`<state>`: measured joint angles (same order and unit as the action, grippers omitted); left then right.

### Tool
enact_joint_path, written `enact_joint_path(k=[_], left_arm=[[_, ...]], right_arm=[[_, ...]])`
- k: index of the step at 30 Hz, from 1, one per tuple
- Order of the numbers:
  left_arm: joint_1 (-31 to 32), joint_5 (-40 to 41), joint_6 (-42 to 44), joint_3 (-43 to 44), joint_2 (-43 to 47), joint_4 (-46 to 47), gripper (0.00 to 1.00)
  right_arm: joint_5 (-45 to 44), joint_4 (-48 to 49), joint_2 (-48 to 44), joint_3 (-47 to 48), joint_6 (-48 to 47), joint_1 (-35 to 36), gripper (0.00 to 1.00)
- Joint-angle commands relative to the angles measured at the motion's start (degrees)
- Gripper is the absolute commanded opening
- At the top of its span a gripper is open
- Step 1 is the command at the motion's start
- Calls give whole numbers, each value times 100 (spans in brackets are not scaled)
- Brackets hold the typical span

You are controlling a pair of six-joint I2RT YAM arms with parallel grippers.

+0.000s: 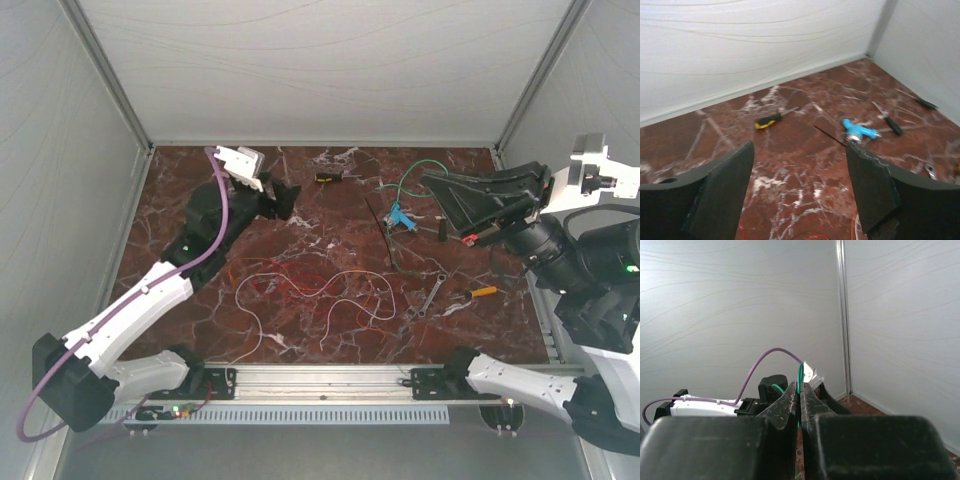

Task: Zip-tie the wires
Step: Straighten the cable at the center of the board.

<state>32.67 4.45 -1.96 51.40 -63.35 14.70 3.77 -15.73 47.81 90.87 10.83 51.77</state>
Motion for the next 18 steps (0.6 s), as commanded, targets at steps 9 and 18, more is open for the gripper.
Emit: enact_joint_path(k=[9,18], left_arm=[[46,-3443,-1315,489,174,384,92],[573,-3611,-2977,-888,367,1955,100]], right_arm=[[-197,582,623,1005,-417,44,0],[-394,1176,828,831,-681,44,0]])
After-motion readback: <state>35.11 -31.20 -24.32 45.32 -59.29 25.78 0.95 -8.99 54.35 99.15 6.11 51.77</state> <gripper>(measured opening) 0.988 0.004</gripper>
